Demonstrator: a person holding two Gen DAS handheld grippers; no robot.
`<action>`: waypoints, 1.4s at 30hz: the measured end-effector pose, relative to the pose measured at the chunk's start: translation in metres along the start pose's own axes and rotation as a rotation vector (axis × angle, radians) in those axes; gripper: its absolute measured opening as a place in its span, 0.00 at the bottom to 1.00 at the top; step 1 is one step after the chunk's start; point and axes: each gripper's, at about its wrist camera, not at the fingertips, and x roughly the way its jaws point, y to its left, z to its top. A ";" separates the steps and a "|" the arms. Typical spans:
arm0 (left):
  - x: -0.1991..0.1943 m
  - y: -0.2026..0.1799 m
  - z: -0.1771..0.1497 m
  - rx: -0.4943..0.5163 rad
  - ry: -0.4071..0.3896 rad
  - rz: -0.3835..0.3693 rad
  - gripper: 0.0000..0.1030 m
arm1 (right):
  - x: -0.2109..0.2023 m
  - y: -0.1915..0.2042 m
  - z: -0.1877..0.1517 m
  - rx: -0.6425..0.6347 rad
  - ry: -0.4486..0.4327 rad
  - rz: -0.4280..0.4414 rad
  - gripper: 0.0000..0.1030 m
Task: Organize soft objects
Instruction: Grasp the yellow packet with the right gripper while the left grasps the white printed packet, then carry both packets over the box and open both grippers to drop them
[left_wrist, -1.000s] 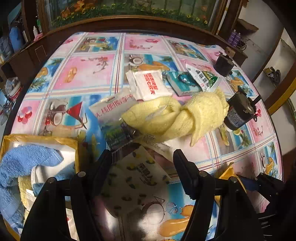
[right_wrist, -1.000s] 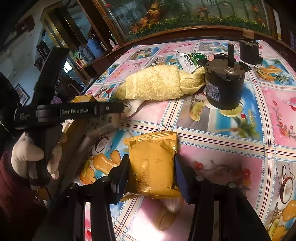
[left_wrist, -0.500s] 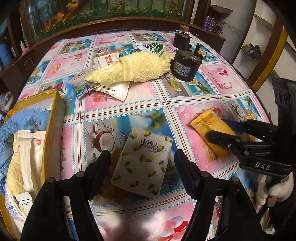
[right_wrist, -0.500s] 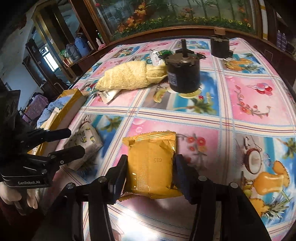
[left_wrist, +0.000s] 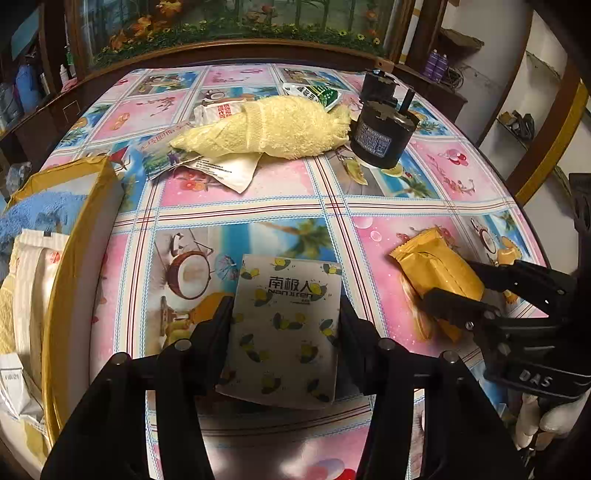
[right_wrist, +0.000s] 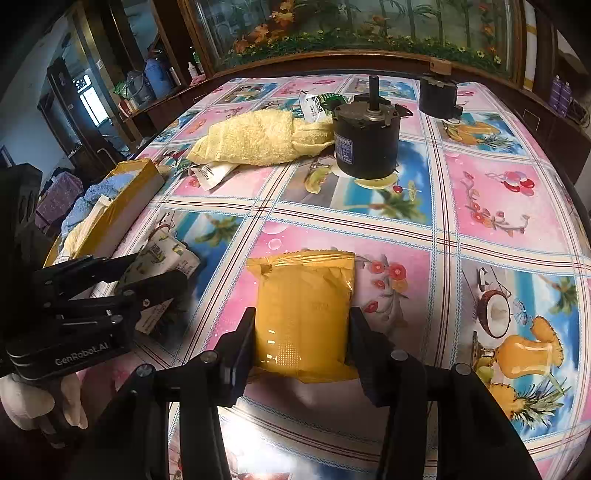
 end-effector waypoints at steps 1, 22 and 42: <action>-0.005 0.002 -0.002 -0.020 -0.012 -0.010 0.50 | 0.000 0.000 -0.001 0.005 0.002 0.015 0.48; -0.130 0.177 -0.086 -0.442 -0.178 0.213 0.51 | -0.038 0.142 0.026 -0.183 -0.013 0.307 0.48; -0.163 0.214 -0.108 -0.611 -0.330 0.186 0.70 | 0.017 0.298 0.013 -0.436 0.101 0.369 0.63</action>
